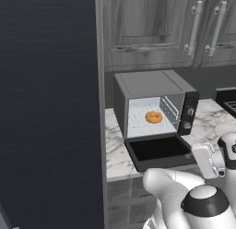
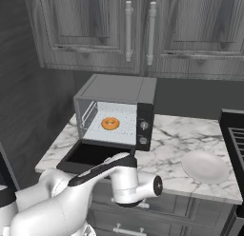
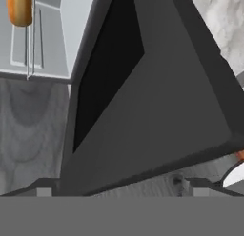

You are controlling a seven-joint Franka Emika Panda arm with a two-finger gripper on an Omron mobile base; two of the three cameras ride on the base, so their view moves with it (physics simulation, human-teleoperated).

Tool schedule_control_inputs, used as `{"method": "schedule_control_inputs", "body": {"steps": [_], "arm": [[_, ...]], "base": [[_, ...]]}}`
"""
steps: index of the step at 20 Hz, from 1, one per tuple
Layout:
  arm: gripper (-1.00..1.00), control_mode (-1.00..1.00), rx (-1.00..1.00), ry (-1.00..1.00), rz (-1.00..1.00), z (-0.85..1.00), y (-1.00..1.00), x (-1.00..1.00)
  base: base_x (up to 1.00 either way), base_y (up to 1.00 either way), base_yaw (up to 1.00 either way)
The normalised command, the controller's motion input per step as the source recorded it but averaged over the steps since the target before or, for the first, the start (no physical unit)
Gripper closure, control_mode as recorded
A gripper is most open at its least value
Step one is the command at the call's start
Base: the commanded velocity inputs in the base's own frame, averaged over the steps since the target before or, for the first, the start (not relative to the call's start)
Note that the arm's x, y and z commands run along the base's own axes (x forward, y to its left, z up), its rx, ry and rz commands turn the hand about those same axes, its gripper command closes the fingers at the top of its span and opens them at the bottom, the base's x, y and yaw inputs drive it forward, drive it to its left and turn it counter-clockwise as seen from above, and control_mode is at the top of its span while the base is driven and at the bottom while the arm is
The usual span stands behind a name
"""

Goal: Pick up the bagel from the plate, place it on the toaster oven rack, close the door, and set the timer.

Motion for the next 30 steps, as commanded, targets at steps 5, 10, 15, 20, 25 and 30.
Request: {"method": "schedule_control_inputs", "body": {"steps": [5,10,15,20,25,30], "arm": [[-1.0,-1.0,0.03,0.0,0.0,0.0,0.14,0.24],[-1.0,-1.0,0.03,0.0,0.0,0.0,0.09,0.21],[-1.0,-1.0,0.02,-0.02,0.0,0.0,0.05,0.18],[-1.0,-1.0,0.03,-0.12,-0.01,0.2,0.09,0.19],[-1.0,-1.0,0.02,-0.15,-0.03,0.43,0.1,0.35],[-1.0,-1.0,0.02,-0.14,-0.04,0.56,0.12,0.48]], "base": [[0.0,0.0,0.0],[0.0,0.0,0.0],[0.0,0.0,0.0],[0.0,0.0,0.0],[0.0,0.0,0.0],[0.0,0.0,0.0]]}}
